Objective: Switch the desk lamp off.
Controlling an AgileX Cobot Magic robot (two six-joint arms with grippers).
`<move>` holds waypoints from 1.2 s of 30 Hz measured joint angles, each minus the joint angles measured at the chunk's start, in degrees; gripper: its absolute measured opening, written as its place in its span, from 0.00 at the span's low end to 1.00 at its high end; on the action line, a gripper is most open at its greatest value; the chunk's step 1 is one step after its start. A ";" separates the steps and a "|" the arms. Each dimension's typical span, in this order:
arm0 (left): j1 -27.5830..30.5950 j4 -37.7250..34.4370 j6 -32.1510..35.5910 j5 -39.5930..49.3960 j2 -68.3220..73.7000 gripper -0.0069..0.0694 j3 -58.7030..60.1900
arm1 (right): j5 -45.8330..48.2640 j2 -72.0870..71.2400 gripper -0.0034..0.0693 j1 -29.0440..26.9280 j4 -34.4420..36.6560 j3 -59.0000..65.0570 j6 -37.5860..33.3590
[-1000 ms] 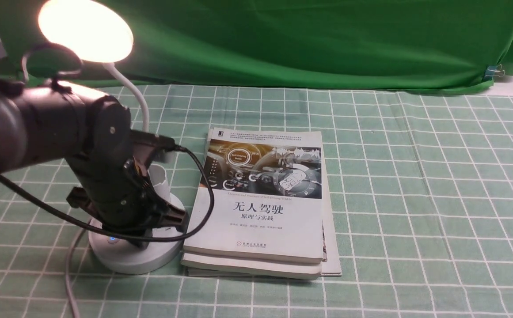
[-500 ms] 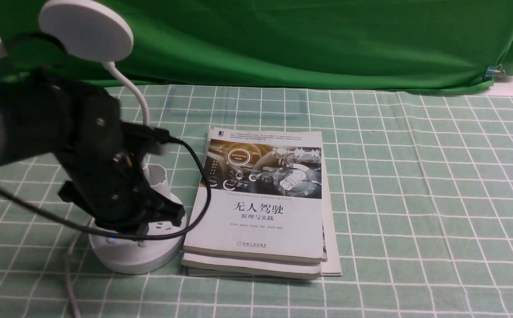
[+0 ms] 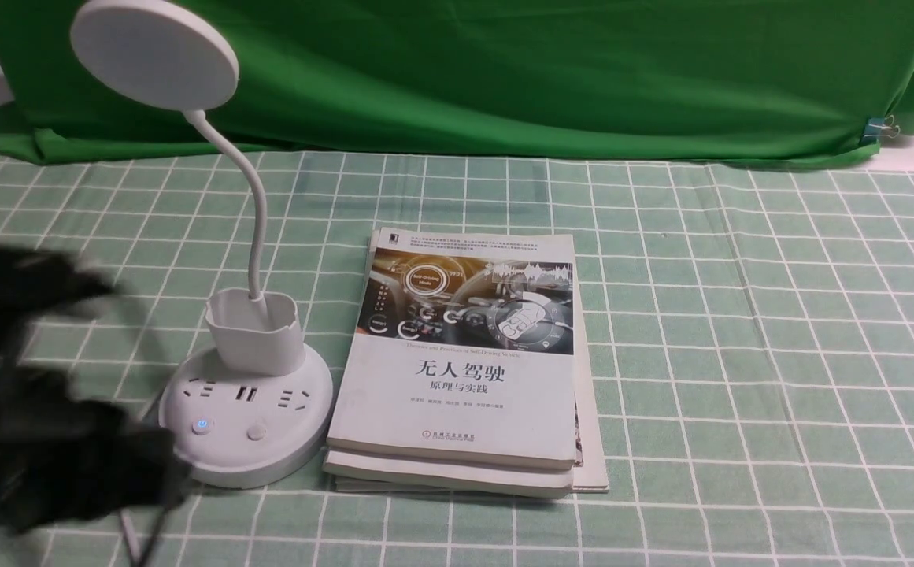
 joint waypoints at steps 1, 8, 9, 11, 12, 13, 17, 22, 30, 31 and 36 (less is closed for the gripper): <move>0.00 -0.24 0.00 -2.08 -4.68 0.09 2.55 | 0.00 0.00 0.38 0.00 0.00 0.00 0.00; 0.00 -0.92 -0.47 -10.04 -26.18 0.09 14.24 | 0.00 0.00 0.38 0.00 0.00 0.00 0.00; 0.00 -1.00 -0.47 -10.30 -27.54 0.09 14.87 | 0.00 0.00 0.38 0.00 0.00 0.00 0.00; 0.00 -1.00 -0.56 -10.56 -31.42 0.09 16.21 | 0.00 0.00 0.38 0.00 0.00 0.00 0.00; 0.00 -1.00 -0.56 -10.70 -32.06 0.09 16.58 | 0.00 0.00 0.38 0.00 0.00 0.00 0.00; 0.00 -1.00 -0.56 -10.76 -33.94 0.09 17.22 | 0.00 0.00 0.38 0.00 0.00 0.00 0.00; 0.00 -1.05 -0.56 -10.84 -36.04 0.09 17.95 | 0.00 0.00 0.38 0.00 0.00 0.00 0.00; 0.00 -1.05 -0.51 -10.84 -36.16 0.09 18.02 | 0.00 0.00 0.38 0.00 0.00 0.00 0.00; 0.00 -1.05 -0.51 -11.53 -36.16 0.09 18.07 | 0.00 0.00 0.38 0.00 0.00 0.00 0.00; 0.00 -0.66 -0.51 -11.59 -36.16 0.09 18.07 | 0.00 0.00 0.38 0.00 0.00 0.00 0.00; 0.14 3.32 -0.51 -11.20 -36.36 0.09 18.07 | 0.00 0.00 0.38 0.00 0.00 0.00 0.00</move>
